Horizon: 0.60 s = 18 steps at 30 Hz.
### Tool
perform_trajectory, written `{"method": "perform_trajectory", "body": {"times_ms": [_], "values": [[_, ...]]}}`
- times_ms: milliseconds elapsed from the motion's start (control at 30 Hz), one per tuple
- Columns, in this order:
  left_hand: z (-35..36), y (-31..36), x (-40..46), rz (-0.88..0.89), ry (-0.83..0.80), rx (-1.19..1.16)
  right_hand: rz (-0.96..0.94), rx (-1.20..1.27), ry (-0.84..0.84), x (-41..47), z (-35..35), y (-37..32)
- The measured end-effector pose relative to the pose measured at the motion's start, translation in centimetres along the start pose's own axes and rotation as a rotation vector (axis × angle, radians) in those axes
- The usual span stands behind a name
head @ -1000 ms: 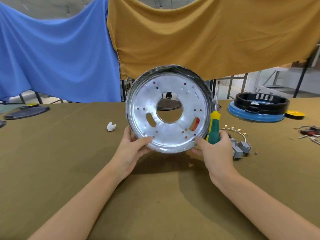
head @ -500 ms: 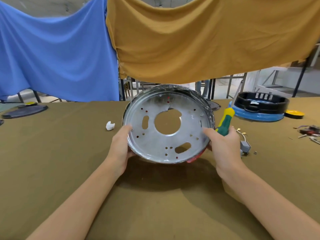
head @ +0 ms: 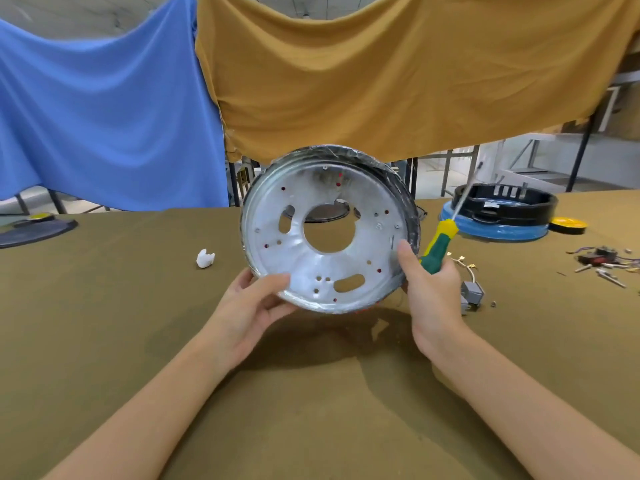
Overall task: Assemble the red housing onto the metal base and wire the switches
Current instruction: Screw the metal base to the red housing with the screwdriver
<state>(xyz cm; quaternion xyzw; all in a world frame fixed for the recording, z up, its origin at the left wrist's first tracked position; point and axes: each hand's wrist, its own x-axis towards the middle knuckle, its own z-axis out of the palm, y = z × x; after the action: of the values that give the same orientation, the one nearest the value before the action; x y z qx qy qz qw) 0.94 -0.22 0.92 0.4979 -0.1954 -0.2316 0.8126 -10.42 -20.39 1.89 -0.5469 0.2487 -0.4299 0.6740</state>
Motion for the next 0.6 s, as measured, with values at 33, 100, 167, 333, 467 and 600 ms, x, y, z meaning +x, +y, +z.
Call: {"method": "perform_trajectory", "body": {"times_ms": [33,100,167,333,467,600], "values": [[-0.1,0.1,0.1,0.028,0.036,-0.008,0.025,-0.039,-0.018,0.0,0.0,0.0],[-0.4,0.3,0.3,0.080,0.112,-0.018,0.076,-0.152,-0.038,0.0,0.0,-0.2],[-0.7,0.7,0.6,0.110,0.185,-0.057,0.103,-0.283,-0.072,-0.2,0.0,-0.3],[-1.2,1.5,0.9,0.164,0.272,-0.213,-0.175,-0.897,-0.313,-1.5,-0.4,0.2],[-1.2,1.6,0.9,0.121,0.260,-0.311,-0.335,-1.241,-0.404,-2.3,-0.2,0.4],[-0.8,1.1,1.1,0.049,0.255,-0.264,-0.275,-1.296,-0.442,-2.4,0.0,0.4]]}}
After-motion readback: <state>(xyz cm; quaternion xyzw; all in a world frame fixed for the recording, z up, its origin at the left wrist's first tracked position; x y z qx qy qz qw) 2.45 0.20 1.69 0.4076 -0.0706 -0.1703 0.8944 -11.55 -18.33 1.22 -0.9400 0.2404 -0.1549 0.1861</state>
